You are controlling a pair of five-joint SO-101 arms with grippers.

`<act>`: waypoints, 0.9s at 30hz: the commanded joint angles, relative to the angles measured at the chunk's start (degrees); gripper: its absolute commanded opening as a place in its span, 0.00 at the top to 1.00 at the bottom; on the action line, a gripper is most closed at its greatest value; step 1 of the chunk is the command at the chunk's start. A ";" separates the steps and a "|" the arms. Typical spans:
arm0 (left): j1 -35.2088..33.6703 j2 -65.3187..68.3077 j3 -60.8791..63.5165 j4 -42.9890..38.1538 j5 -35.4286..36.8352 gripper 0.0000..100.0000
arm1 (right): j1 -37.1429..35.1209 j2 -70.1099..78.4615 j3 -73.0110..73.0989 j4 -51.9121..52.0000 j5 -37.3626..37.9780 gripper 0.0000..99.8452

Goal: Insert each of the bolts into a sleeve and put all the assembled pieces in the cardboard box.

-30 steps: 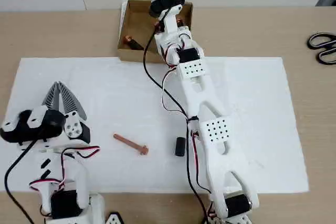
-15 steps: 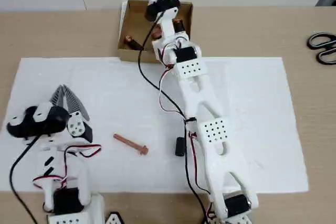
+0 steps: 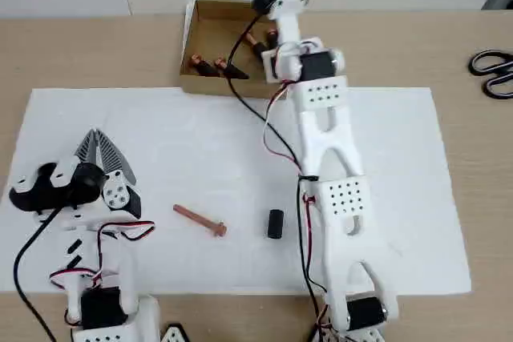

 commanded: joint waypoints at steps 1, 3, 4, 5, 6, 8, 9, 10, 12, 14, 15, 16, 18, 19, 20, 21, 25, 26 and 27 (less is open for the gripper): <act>-0.26 -0.70 -0.66 -1.14 -0.35 0.99 | 0.84 -11.38 -3.34 3.65 -0.44 0.78; -0.26 -0.70 -0.66 -1.14 -0.35 0.99 | 0.40 -15.08 -3.34 6.02 -0.44 0.78; -0.26 -0.70 -0.66 -1.14 -0.35 0.99 | -0.57 -17.01 -3.25 8.48 -0.26 0.78; -0.26 -0.70 -0.66 -1.14 -0.35 0.99 | -1.54 -18.95 -2.99 11.91 -0.18 0.78; -0.26 -0.70 -0.66 -1.14 -0.35 0.99 | -2.42 -20.35 -2.81 15.08 -0.18 0.78; -0.26 -0.70 -0.66 -0.97 -0.35 0.99 | -3.91 -22.81 0.09 15.60 -0.35 0.78; -0.26 -0.70 -0.66 -0.79 -0.35 0.99 | -4.35 -23.78 2.46 15.60 -0.35 0.78; -0.26 -0.70 -0.66 -0.79 -0.44 0.99 | -4.79 -24.92 5.10 15.60 -0.35 0.78; -0.26 -0.70 -0.66 -0.79 -3.16 0.99 | -6.29 -28.18 11.87 15.78 -0.35 0.78; -0.26 -0.70 -0.66 -0.70 -7.91 0.99 | -6.99 -32.57 20.66 15.78 -0.35 0.78; -0.26 -0.70 -0.66 -0.70 -10.20 0.99 | -7.52 -34.95 25.85 15.78 -0.35 0.78; -0.26 -0.70 -1.19 -0.35 -11.96 0.99 | -7.78 -37.49 31.38 15.78 -0.35 0.78; -0.26 -0.70 -3.38 3.34 -13.63 0.99 | -8.13 -43.12 42.90 15.78 -0.35 0.78; -0.18 -0.70 -4.97 5.80 -13.63 0.99 | -8.22 -46.02 48.62 15.69 -0.62 0.78; -0.18 -0.70 -6.37 8.35 -13.63 0.99 | -8.31 -48.84 53.98 15.52 -1.58 0.78; -0.18 -0.70 -7.43 10.64 -13.63 0.99 | -8.57 -51.65 58.55 15.52 -3.52 0.78; -0.18 -0.70 -10.68 19.43 -13.71 0.99 | -9.54 -59.82 72.70 15.08 -15.12 0.78; -0.18 -0.70 -11.21 21.19 -13.71 0.99 | -10.07 -60.79 74.64 15.08 -18.20 0.78; -0.18 -0.70 -11.74 22.86 -13.71 0.99 | -10.51 -61.58 76.31 15.08 -21.63 0.78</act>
